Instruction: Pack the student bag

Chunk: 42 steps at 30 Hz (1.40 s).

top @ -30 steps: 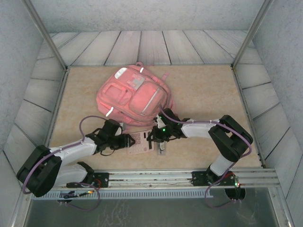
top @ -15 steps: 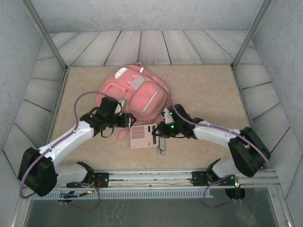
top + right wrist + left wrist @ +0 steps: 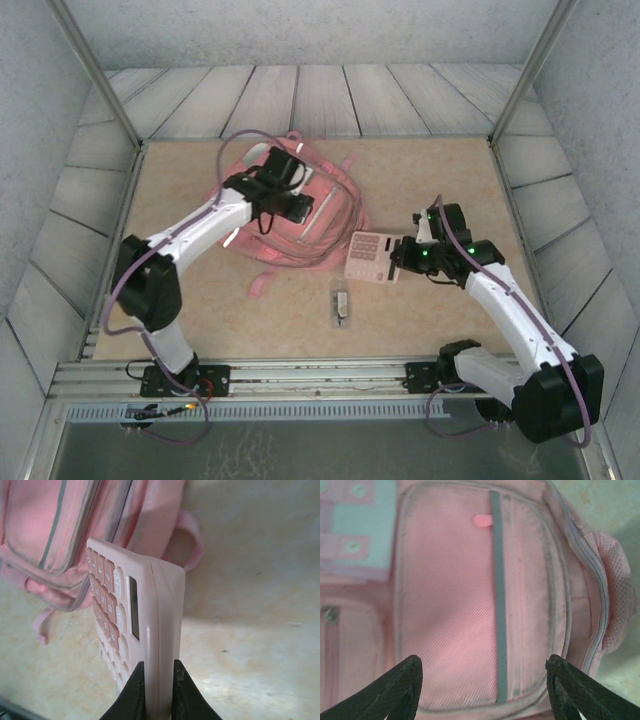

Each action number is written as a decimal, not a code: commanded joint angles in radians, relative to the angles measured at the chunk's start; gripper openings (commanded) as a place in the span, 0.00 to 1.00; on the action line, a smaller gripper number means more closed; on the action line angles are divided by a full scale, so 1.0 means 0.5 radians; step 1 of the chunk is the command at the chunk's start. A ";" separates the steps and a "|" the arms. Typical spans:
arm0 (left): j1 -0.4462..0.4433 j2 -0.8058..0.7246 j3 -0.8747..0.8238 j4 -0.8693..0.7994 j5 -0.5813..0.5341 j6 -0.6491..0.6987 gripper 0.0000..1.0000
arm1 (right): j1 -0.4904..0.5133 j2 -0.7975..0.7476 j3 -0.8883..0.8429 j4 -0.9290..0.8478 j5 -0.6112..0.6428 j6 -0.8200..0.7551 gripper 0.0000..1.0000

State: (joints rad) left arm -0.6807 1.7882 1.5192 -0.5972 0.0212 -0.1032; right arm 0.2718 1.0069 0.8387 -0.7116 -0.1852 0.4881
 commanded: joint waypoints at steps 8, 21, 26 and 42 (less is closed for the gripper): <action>-0.314 0.555 0.486 -0.347 -0.480 -0.037 0.66 | -0.024 -0.075 0.068 -0.400 0.419 -0.117 0.00; -0.377 0.932 0.824 -0.559 -0.886 -0.088 0.35 | -0.023 -0.098 -0.023 -0.296 0.320 -0.108 0.00; -0.351 0.954 0.897 -0.616 -0.888 -0.073 0.24 | -0.023 -0.113 -0.058 -0.260 0.280 -0.111 0.00; 0.191 0.155 1.014 -0.729 0.125 0.188 0.00 | -0.026 0.247 0.113 0.312 -0.623 -0.197 0.00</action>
State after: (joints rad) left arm -0.5995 1.9335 1.9949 -0.9504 -0.0368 -0.0731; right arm 0.2623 1.0790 0.8410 -0.6769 -0.3355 0.4072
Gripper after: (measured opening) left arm 0.076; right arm 0.131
